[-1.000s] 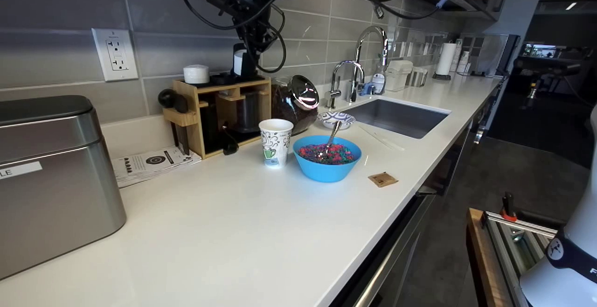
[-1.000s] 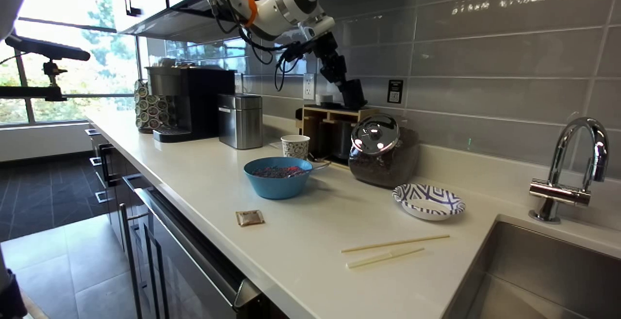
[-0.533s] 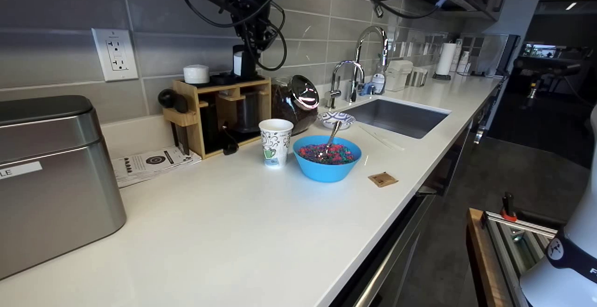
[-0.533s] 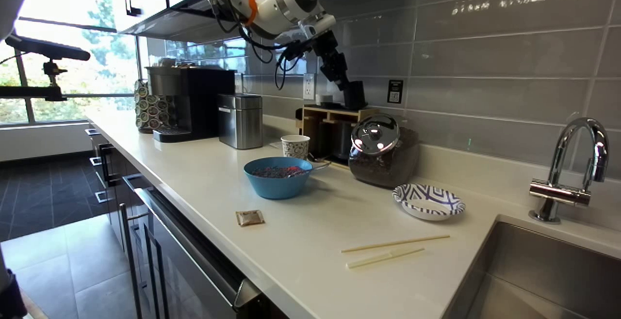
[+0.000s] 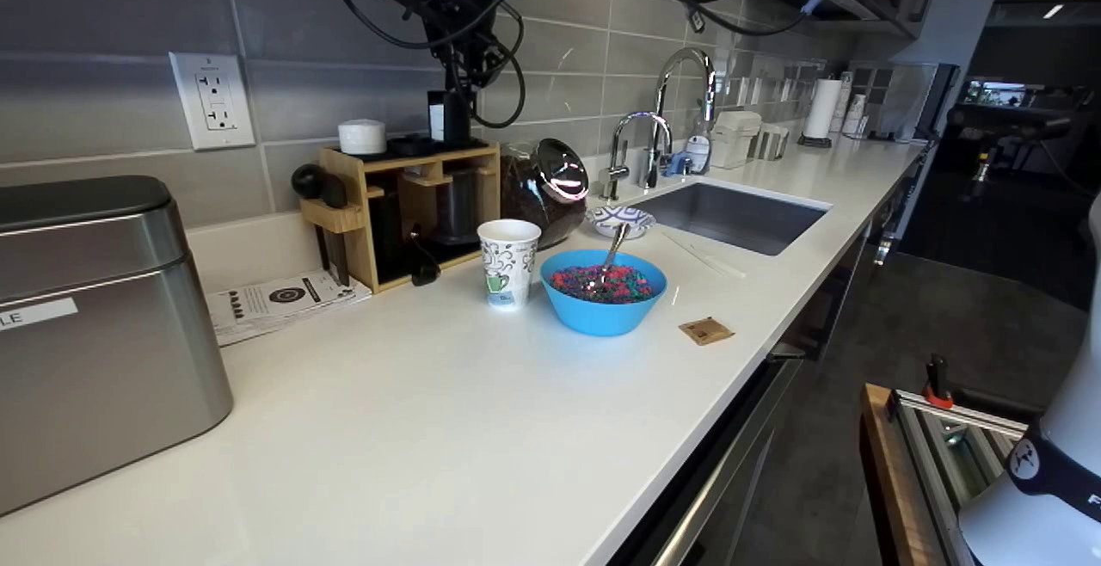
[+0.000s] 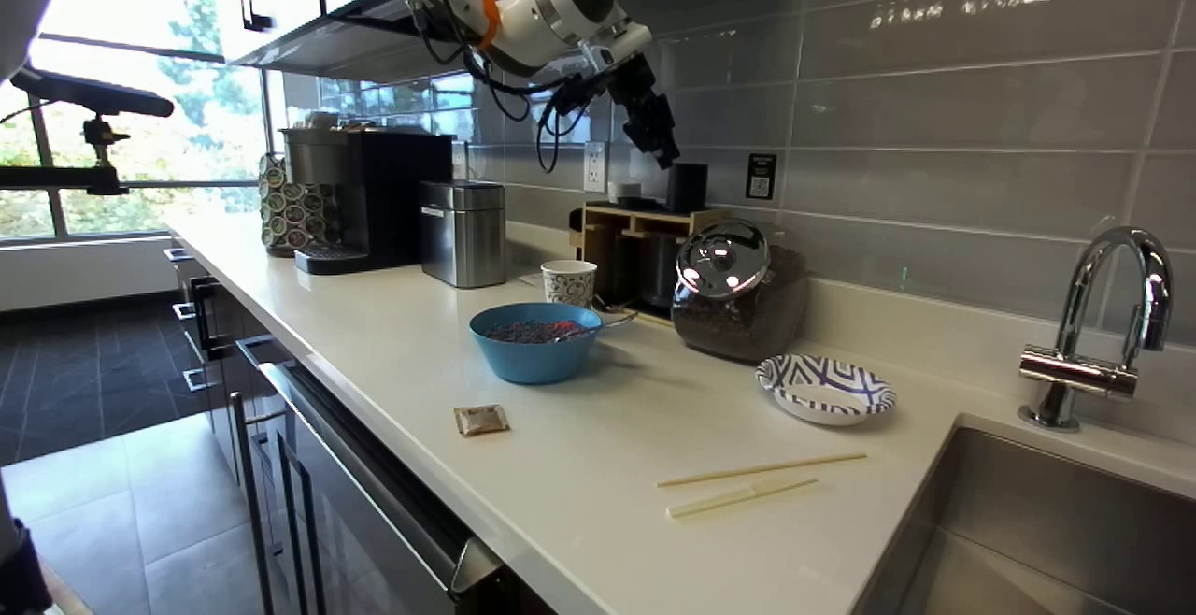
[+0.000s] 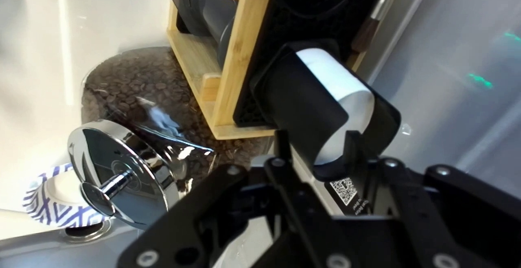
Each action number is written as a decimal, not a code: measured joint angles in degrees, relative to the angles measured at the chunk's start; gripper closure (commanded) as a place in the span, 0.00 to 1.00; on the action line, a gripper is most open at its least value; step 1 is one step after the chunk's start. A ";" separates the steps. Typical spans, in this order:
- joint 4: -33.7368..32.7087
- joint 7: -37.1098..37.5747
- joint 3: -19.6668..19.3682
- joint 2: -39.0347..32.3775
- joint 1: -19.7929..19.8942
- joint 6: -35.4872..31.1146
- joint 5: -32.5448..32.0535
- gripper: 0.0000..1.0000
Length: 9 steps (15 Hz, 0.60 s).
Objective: Put the black object on the wooden rack
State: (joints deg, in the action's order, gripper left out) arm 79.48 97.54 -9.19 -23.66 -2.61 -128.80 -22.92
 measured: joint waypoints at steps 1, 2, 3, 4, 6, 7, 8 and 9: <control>0.00 0.00 -0.09 -0.04 -0.01 -0.64 -0.06 0.58; 0.02 -0.12 -0.12 -0.04 -0.04 -1.37 -0.16 0.54; 0.04 -0.45 -0.12 -0.03 -0.13 -2.12 -0.17 0.42; 0.18 -1.16 -0.01 0.09 -0.31 -2.52 -0.16 0.38; 0.98 -3.00 0.20 0.84 -1.08 -2.54 -0.24 0.21; 1.82 -3.49 0.20 1.68 -1.67 -2.49 -0.63 0.14; 2.89 -3.90 0.20 2.76 -2.32 -2.30 -1.22 0.07; 4.11 -4.63 0.24 4.07 -2.91 -1.50 -1.76 0.01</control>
State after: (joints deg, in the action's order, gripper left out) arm 83.59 92.91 -8.95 -19.59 -5.53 -130.30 -24.68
